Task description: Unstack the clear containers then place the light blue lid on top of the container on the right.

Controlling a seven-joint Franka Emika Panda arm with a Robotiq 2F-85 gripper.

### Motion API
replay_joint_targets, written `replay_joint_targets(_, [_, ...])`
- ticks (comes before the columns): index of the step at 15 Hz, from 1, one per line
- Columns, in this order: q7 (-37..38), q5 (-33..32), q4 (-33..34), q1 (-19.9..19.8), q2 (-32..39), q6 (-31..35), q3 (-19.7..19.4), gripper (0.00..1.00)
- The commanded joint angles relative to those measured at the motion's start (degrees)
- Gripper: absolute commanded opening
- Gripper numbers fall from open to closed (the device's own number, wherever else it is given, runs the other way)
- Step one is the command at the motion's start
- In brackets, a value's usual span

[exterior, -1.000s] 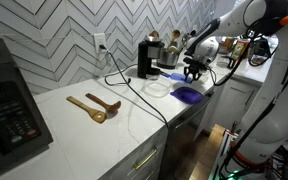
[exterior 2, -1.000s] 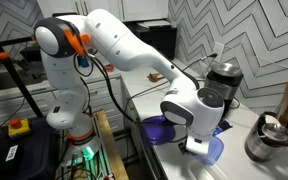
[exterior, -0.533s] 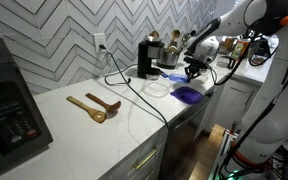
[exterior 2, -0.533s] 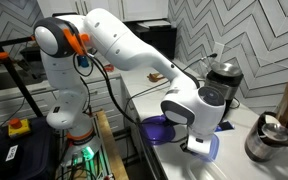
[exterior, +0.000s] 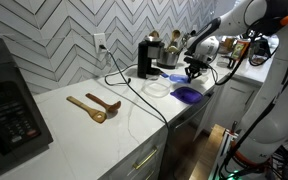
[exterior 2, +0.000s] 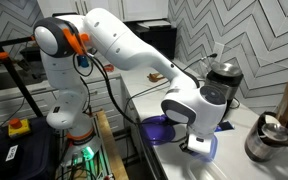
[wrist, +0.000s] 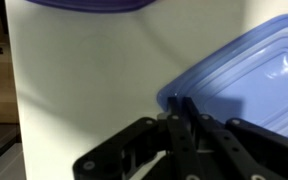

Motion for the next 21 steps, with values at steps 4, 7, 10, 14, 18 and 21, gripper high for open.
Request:
replay_joint_targets(4, [2.4,-6.6,-0.5,1.1,-5.6,-4.6,-0.4,0.02])
replay_joint_targets(7, [1.6,-7.7,-0.4,0.8,-8.8,-6.9,0.0,0.02])
replay_joint_targets(10, [-0.1,-7.7,0.0,0.2,-12.1,-10.6,0.1,0.02])
replay_joint_targets(14, [-4.1,-9.6,2.1,-0.8,-15.9,-18.0,-0.1,0.02])
replay_joint_targets(18, [-10.6,-12.7,6.8,-2.7,-16.7,-27.0,-1.2,0.02])
replay_joint_targets(21, [-10.1,-11.3,7.2,-3.2,-16.5,-25.0,-1.2,0.08])
